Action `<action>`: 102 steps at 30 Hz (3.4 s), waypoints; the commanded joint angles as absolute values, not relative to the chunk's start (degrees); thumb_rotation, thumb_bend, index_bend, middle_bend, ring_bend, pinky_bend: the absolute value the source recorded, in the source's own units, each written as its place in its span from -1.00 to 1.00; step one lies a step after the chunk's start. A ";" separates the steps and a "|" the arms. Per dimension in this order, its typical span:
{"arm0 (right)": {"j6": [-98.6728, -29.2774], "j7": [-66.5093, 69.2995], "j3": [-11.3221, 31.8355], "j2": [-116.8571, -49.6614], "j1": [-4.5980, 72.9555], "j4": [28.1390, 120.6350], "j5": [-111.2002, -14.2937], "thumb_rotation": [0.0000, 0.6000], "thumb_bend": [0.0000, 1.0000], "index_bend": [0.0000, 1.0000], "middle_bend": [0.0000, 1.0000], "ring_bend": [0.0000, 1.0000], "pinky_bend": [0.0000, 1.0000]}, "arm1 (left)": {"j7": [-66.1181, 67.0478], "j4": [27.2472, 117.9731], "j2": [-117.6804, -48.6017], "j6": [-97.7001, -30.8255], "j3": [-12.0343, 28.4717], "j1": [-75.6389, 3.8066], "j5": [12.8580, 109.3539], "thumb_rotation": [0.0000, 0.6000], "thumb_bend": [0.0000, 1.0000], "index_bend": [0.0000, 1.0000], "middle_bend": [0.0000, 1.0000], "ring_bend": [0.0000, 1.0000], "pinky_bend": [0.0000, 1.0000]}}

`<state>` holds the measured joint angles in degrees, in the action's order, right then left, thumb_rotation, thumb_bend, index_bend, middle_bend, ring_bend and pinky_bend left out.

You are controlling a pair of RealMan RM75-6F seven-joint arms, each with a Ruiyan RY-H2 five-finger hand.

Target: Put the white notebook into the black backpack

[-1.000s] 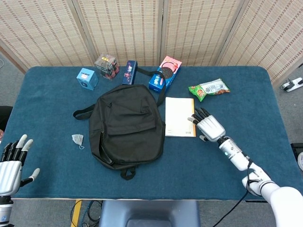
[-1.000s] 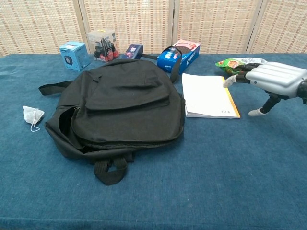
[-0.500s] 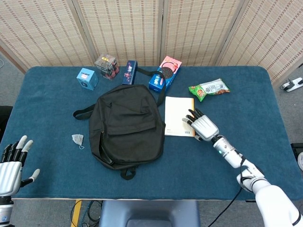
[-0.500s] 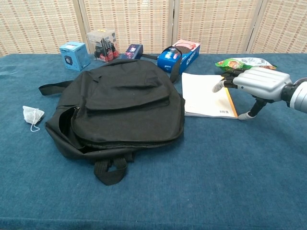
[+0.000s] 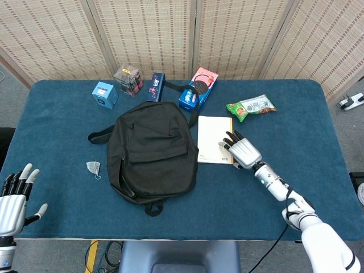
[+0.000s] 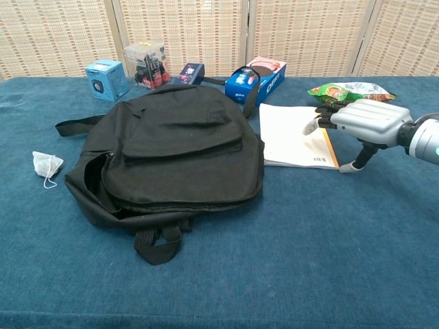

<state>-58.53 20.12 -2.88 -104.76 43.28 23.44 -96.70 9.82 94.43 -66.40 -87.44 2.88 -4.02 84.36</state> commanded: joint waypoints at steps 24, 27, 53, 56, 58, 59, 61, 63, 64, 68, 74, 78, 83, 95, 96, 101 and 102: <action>-60.36 22.71 -3.40 -107.45 45.06 20.41 -96.05 1.00 -0.11 -0.46 -0.50 -0.89 -0.86 | 8.61 93.48 -66.54 -87.40 2.82 -3.77 84.62 1.00 -0.49 -0.98 -1.00 -0.98 -1.00; -60.54 23.04 -3.33 -107.66 45.06 20.05 -95.84 1.00 -0.10 -0.46 -0.49 -0.88 -0.86 | 8.47 93.29 -66.72 -87.20 2.78 -3.79 84.53 1.00 -0.49 -0.98 -1.00 -0.98 -1.00; -59.80 24.16 0.04 -110.99 47.77 18.59 -92.22 1.00 -0.20 -0.41 -0.46 -0.84 -0.86 | 7.81 92.27 -67.13 -86.57 3.06 -3.94 83.86 1.00 -0.49 -0.98 -1.00 -0.98 -1.00; -59.90 24.49 1.08 -111.45 48.33 18.91 -91.32 1.00 -0.35 -0.41 -0.46 -0.84 -0.86 | 7.78 92.19 -67.13 -86.47 3.08 -3.98 83.80 1.00 -0.49 -0.98 -1.00 -0.98 -1.00; -59.77 24.49 1.44 -111.65 48.67 18.94 -91.00 1.00 -0.42 -0.41 -0.46 -0.84 -0.86 | 7.72 92.15 -67.14 -86.50 3.12 -3.98 83.77 1.00 -0.49 -0.98 -1.00 -0.98 -1.00; -59.61 24.40 1.61 -111.76 48.87 18.91 -90.84 1.00 -0.44 -0.40 -0.46 -0.84 -0.86 | 7.66 92.11 -67.14 -86.50 3.13 -3.97 83.74 1.00 -0.49 -0.98 -1.00 -0.98 -1.00; -59.35 24.25 1.90 -111.94 49.16 18.84 -90.54 1.00 -0.47 -0.32 -0.46 -0.84 -0.86 | 7.56 92.04 -67.14 -86.53 3.16 -3.96 83.73 1.00 -0.49 -0.98 -1.00 -0.98 -1.00; -58.92 24.10 2.29 -112.10 49.48 18.74 -90.12 1.00 -0.49 -0.18 -0.46 -0.84 -0.86 | 7.43 91.96 -67.14 -86.51 3.17 -3.94 83.68 1.00 -0.49 -0.98 -1.00 -0.98 -1.00; -58.72 23.98 2.43 -112.14 49.64 18.66 -89.97 1.00 -0.49 -0.11 -0.45 -0.84 -0.86 | 7.38 91.92 -67.14 -86.51 3.18 -3.94 83.66 1.00 -0.49 -0.98 -1.00 -0.98 -1.00; -57.98 23.65 2.67 -112.01 50.25 18.65 -89.68 1.00 -0.48 0.07 -0.43 -0.84 -0.86 | 7.23 91.79 -67.18 -86.61 3.18 -3.91 83.75 1.00 -0.49 -0.98 -1.00 -0.98 -1.00; -57.28 23.20 2.54 -111.50 50.50 18.93 -89.58 1.00 -0.44 0.15 -0.38 -0.84 -0.86 | 6.95 91.55 -67.18 -86.73 3.26 -3.90 83.82 1.00 -0.49 -0.98 -1.00 -0.98 -1.00; -57.22 22.86 2.30 -111.01 50.48 19.10 -89.71 1.00 -0.39 0.20 -0.36 -0.84 -0.86 | 6.64 91.37 -67.04 -86.66 3.38 -4.06 83.94 1.00 -0.49 -0.98 -1.00 -0.98 -1.00; -59.36 22.15 2.23 -109.87 49.89 19.64 -89.89 1.00 -0.21 0.25 -0.32 -0.82 -0.84 | 6.14 91.05 -66.52 -85.83 3.70 -4.98 84.47 1.00 -0.49 -0.98 -1.00 -0.98 -1.00; -72.07 17.12 2.51 -103.65 46.55 24.12 -91.01 1.00 0.00 0.26 -0.28 -0.75 -0.76 | 3.74 91.26 -63.86 -81.22 5.31 -11.20 88.98 1.00 -0.49 -0.98 -1.00 -0.98 -1.00; -72.91 16.68 2.72 -102.86 46.36 24.94 -90.95 1.00 0.01 0.26 -0.27 -0.75 -0.76 | 3.43 91.23 -63.72 -80.68 5.43 -11.88 89.43 1.00 -0.49 -0.97 -1.00 -0.98 -1.00; -77.45 14.03 3.95 -97.92 45.46 30.90 -90.85 1.00 0.02 0.26 -0.27 -0.73 -0.76 | 1.35 91.36 -63.01 -77.36 6.18 -15.82 91.48 1.00 -0.49 -0.95 -1.00 -0.98 -1.00; -78.53 13.10 4.23 -96.49 45.19 32.69 -90.89 1.00 0.02 0.26 -0.27 -0.73 -0.76 | 0.73 91.43 -62.89 -76.52 6.38 -16.85 91.93 1.00 -0.49 -0.95 -1.00 -0.98 -1.00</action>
<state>-76.52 14.84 3.48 -98.96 45.88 29.90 -90.85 1.67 91.32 -63.22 -77.66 5.97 -15.61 91.14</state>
